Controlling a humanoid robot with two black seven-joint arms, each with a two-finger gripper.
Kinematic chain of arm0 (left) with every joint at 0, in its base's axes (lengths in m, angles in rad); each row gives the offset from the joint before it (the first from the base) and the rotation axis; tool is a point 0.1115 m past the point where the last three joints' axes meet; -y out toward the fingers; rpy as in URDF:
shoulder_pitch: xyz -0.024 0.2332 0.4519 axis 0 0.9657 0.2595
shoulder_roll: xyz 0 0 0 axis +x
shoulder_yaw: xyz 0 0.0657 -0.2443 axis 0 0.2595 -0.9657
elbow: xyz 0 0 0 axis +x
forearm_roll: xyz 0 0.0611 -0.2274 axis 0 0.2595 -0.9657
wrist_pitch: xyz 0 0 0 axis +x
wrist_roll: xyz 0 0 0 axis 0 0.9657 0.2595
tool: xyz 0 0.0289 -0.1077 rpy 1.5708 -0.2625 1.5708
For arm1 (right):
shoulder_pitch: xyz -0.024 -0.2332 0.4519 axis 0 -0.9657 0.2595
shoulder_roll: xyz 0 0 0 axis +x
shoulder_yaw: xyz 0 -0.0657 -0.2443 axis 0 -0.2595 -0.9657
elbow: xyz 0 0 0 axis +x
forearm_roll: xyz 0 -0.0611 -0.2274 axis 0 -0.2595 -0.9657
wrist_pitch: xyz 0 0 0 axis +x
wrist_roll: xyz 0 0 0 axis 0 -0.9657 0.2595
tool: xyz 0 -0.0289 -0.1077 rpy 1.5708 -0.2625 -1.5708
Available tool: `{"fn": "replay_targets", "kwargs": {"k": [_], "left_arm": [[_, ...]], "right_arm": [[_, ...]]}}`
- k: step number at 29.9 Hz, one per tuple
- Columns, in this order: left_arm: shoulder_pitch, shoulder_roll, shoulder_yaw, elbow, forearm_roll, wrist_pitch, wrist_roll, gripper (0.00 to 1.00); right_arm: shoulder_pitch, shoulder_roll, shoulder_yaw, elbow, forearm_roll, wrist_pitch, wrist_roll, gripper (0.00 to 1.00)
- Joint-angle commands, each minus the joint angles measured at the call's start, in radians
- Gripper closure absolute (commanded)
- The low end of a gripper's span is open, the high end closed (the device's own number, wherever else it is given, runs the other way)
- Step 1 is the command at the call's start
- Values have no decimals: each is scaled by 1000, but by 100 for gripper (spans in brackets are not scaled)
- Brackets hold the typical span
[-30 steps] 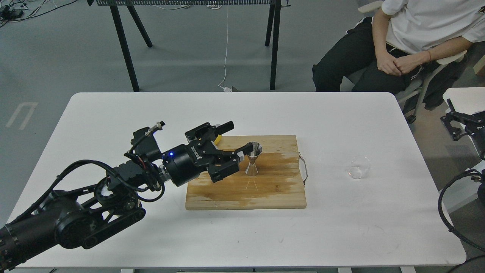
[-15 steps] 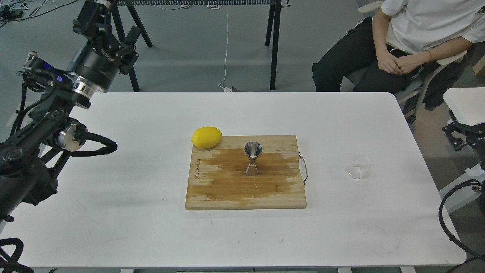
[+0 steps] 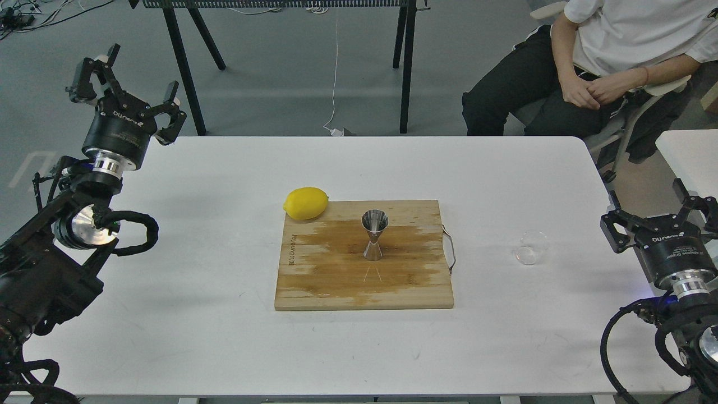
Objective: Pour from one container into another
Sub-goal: 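Open the left gripper and lift it away from the jigger, then move the right gripper to the small clear glass cup and grasp it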
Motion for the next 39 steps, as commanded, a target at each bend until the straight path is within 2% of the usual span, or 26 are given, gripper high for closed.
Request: {"fn": "replay_targets", "kwargs": {"k": [1,4,10,15,17,24,34,39], "left_arm": [[4,-4,-1,0,-5,-1,0,0],[4,-3,-4,2,-5,4,0,0],[6,-2,-2,0,-5,-5,0,0],[20,-6,-2,-3,-5,-10,0,0],[20,-6,-2,-3,-5,-10,0,0],[18,-1,1,0,-5,-11,1,0],[21,2,5,10,1,-5,12,0],[14,4,5,8,1,-4,13,0]], "right_arm": [[-58,24,-5,96,78,-116,-1,0],[-69,57,-9,134,85,-273,0,0],[-69,102,-98,163,51,-365,5,0],[-60,107,-111,232,53,-580,2,0],[-57,110,-109,234,54,-627,0,0],[-52,142,-106,213,53,-643,-1,0],[103,223,-124,6,50,-634,-6,1],[130,242,-117,-14,50,-637,-7,5]]}}
